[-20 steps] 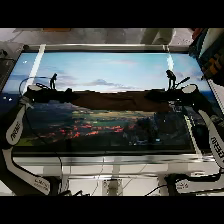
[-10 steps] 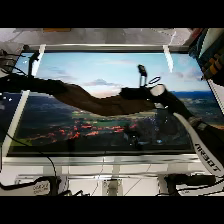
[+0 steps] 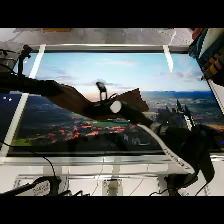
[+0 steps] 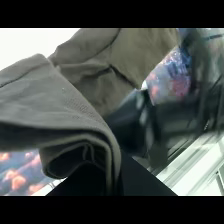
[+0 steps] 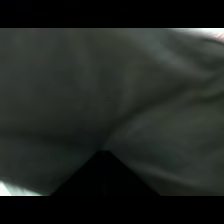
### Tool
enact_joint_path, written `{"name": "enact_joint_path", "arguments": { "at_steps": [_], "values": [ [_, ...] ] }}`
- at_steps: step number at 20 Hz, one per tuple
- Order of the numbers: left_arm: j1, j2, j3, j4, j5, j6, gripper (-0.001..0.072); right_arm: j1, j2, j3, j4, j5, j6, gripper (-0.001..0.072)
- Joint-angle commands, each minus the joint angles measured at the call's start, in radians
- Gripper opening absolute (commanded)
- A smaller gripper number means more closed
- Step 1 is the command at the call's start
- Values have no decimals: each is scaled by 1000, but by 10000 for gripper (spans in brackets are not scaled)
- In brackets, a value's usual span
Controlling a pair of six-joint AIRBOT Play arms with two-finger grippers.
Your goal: Fold the clothes and pants, and hang the long-sleeved shirts on hangers.
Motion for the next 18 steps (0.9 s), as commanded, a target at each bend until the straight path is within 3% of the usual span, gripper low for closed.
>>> {"name": "enact_joint_path", "arguments": {
  "at_steps": [1, 5, 9, 14, 18],
  "values": [
    [-2, -20, -1, 3, 19, -3, 12, 85, -32, 15, 2, 11, 41, 16],
    [-17, -48, -1, -22, 48, -4, 12, 55, -27, 15, -47, 14, 40, 17],
    [-119, -88, -1, -173, 196, -3, 12, -112, 11, 15, -116, 107, 40, 18],
    [-425, -187, -1, -193, 534, -2, 12, -429, 106, 15, -204, 308, 41, 18],
    [-696, -308, -1, -193, 909, -3, 12, -658, 174, 14, -256, 434, 41, 18]
  ]
}}
